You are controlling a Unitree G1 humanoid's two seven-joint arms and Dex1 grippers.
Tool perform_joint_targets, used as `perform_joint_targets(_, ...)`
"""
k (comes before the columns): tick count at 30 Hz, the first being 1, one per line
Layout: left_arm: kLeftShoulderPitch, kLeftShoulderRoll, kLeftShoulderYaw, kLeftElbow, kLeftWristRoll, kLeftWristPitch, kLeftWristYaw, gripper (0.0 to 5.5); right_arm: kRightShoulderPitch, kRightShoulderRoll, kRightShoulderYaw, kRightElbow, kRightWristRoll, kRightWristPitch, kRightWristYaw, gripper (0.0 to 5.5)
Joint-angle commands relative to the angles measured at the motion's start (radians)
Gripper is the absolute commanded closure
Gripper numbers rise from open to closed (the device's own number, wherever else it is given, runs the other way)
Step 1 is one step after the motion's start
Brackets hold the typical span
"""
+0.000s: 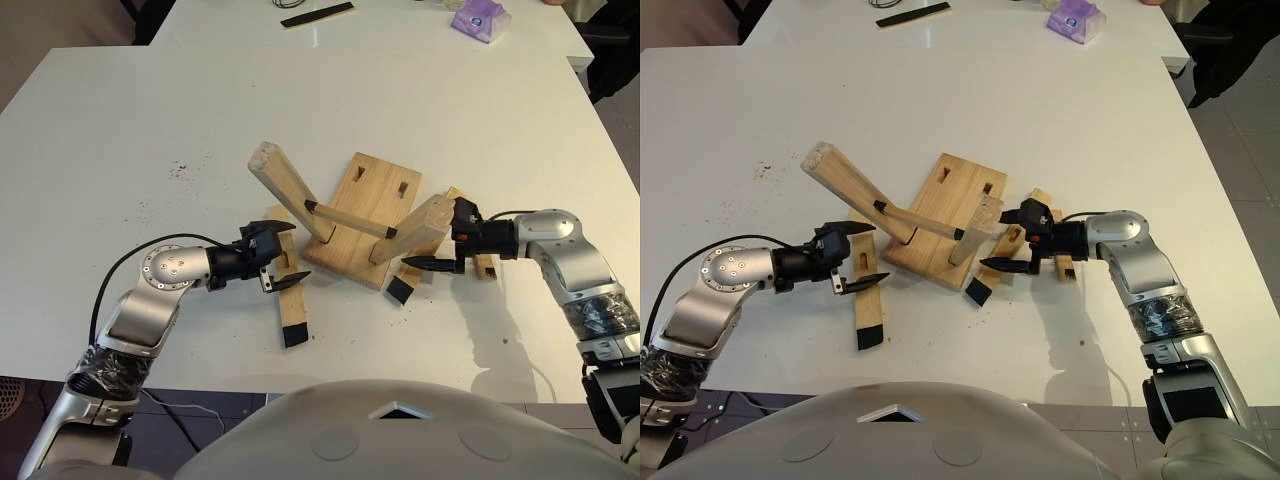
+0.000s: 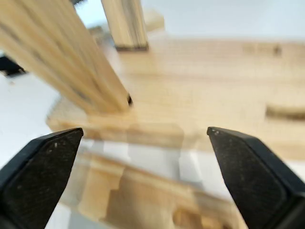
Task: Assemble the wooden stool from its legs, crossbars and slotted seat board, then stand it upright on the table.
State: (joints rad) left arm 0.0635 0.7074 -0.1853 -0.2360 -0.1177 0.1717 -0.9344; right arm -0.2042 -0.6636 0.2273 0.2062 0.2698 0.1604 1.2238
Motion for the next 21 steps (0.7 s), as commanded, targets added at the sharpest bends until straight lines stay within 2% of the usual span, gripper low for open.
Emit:
perform_joint_targets(1,0.025,0.024,-0.008,0.054,0.061,0.010,0.031,0.70,0.020,-0.011,0.004,0.091,-0.049,-0.058,0.012,0.69)
perform_joint_targets(5,0.029,0.058,-0.017,0.130,0.099,-0.055,0.035,0.70,0.034,-0.042,0.006,0.165,-0.085,-0.110,0.010,0.69)
perform_joint_targets(15,-0.024,0.097,0.004,0.346,0.090,-0.241,0.009,0.70,0.090,-0.212,-0.023,0.227,-0.106,-0.210,0.126,0.69)
perform_joint_targets(21,-0.069,0.067,0.023,0.342,0.026,-0.194,0.003,0.70,0.074,-0.244,-0.063,0.219,-0.061,-0.189,0.144,0.69)
